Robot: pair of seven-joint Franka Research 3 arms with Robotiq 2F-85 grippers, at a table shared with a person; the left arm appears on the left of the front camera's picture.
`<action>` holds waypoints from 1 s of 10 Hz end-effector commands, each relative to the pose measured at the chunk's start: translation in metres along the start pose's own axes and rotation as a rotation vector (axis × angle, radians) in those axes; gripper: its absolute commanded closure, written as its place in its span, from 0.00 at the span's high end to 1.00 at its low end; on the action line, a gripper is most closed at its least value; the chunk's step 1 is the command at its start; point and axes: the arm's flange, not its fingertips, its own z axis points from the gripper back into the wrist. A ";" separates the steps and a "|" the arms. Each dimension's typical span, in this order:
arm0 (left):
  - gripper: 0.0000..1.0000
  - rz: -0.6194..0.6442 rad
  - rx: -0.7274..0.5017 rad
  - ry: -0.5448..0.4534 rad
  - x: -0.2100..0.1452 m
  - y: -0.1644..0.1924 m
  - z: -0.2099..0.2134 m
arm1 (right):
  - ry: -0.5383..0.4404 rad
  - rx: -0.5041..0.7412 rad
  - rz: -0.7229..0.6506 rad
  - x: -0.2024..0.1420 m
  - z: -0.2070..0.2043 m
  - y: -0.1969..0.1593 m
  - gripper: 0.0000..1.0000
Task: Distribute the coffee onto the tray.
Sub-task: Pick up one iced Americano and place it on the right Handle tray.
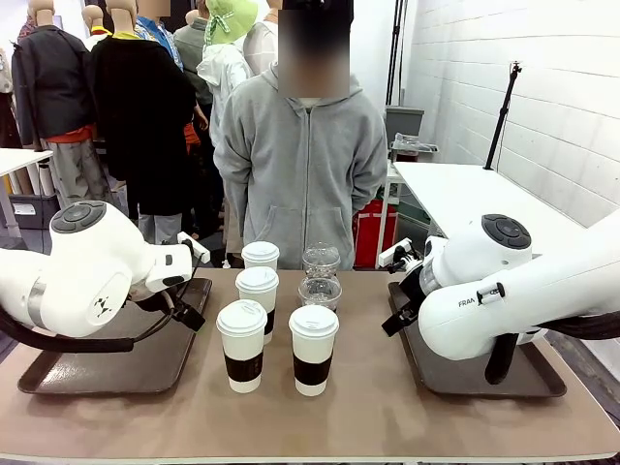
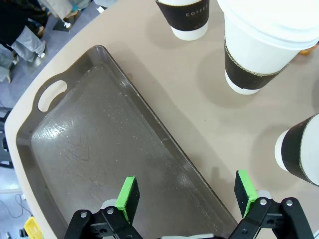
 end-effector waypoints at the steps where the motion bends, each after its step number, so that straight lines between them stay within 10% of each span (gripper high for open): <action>1: 1.00 -0.019 0.029 -0.008 0.014 0.007 0.021 | -0.012 0.008 0.000 0.008 0.019 -0.006 1.00; 10: 1.00 -0.054 0.081 -0.032 0.053 0.017 0.090 | -0.057 0.103 0.060 0.036 0.113 -0.017 1.00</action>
